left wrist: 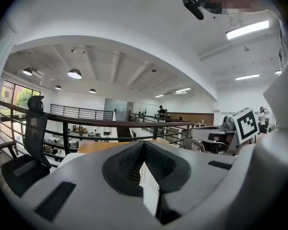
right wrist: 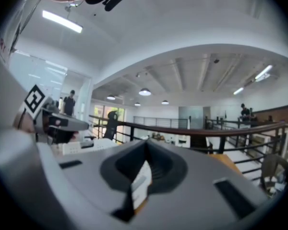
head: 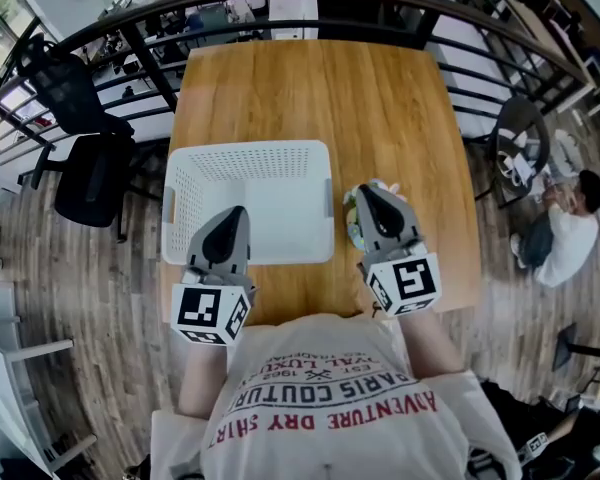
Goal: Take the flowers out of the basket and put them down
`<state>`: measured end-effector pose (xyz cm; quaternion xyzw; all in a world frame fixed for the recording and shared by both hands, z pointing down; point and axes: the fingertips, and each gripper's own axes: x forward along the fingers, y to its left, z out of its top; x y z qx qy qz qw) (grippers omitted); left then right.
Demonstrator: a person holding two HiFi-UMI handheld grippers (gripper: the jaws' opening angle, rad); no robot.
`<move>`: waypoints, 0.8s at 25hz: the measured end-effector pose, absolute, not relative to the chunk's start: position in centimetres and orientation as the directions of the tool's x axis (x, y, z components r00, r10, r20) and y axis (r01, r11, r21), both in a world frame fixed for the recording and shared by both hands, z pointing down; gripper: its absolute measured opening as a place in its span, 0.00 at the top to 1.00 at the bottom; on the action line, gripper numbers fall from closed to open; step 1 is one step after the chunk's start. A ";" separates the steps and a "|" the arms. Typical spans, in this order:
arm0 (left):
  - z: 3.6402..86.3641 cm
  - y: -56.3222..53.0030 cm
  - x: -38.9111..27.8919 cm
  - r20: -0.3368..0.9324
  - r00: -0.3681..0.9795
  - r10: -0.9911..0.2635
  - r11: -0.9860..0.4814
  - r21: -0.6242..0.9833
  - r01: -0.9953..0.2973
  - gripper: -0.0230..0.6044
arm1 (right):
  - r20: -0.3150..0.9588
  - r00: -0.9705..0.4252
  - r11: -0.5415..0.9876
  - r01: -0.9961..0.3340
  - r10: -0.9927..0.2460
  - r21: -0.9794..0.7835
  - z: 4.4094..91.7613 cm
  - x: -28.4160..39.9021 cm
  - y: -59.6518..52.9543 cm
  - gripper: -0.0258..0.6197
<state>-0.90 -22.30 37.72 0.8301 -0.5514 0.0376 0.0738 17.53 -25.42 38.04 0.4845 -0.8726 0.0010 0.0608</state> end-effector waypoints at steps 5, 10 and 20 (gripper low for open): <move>37.3 -22.0 -1.1 0.130 0.402 -0.906 -0.394 0.085 -0.915 0.92 | 0.118 -0.532 0.540 -0.841 -0.838 0.044 38.1 16.8 -25.1 0.92; 37.1 -21.5 -1.4 0.131 0.403 -0.906 -0.395 0.084 -0.915 0.92 | 0.121 -0.533 0.540 -0.841 -0.837 0.033 38.2 16.3 -24.8 0.92; 36.8 -21.2 -1.6 0.129 0.408 -0.904 -0.402 0.071 -0.913 0.92 | 0.133 -0.549 0.557 -0.829 -0.825 0.038 38.2 15.4 -24.5 0.92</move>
